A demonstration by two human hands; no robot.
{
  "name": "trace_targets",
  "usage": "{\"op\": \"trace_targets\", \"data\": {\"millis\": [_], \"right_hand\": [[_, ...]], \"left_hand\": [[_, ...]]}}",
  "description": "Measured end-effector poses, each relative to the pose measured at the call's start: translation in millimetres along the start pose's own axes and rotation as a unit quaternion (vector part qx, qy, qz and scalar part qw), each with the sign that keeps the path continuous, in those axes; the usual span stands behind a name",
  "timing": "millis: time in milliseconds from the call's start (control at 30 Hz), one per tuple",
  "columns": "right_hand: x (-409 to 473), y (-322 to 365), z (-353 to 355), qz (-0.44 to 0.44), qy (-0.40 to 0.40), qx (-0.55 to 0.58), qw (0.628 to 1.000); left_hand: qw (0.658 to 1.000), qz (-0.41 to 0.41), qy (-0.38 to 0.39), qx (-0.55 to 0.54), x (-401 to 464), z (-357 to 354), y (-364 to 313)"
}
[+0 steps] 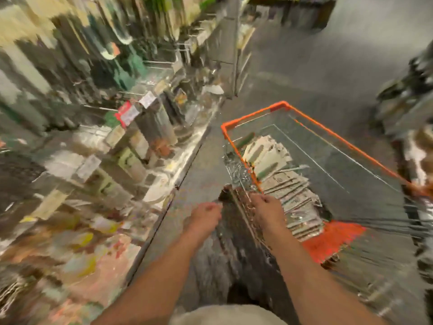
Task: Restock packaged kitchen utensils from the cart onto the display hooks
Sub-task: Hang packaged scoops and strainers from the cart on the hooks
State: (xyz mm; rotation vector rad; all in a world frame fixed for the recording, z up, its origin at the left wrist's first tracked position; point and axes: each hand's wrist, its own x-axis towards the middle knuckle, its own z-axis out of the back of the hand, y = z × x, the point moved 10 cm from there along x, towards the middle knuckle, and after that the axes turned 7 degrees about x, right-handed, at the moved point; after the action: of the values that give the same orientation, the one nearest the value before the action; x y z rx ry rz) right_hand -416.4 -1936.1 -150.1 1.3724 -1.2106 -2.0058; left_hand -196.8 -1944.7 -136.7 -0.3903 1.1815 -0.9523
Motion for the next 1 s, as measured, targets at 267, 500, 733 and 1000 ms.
{"op": "trace_targets", "data": {"millis": [267, 500, 733, 1000], "right_hand": [[38, 4, 79, -0.016, -0.119, 0.020, 0.993], [64, -30, 65, -0.103, -0.151, 0.010, 0.983], [59, -29, 60, -0.149, -0.183, -0.189, 0.953], [40, -24, 52, -0.145, -0.194, -0.348, 0.906]], "left_hand": [[0.964, -0.114, 0.048, 0.237, 68, -84, -94], [0.832, -0.304, 0.036, 0.463, 147, -109, -160], [0.668, -0.333, 0.060, 0.662, 213, -121, -163], [0.663, -0.378, 0.067, 0.643, 196, -115, -156]]}}
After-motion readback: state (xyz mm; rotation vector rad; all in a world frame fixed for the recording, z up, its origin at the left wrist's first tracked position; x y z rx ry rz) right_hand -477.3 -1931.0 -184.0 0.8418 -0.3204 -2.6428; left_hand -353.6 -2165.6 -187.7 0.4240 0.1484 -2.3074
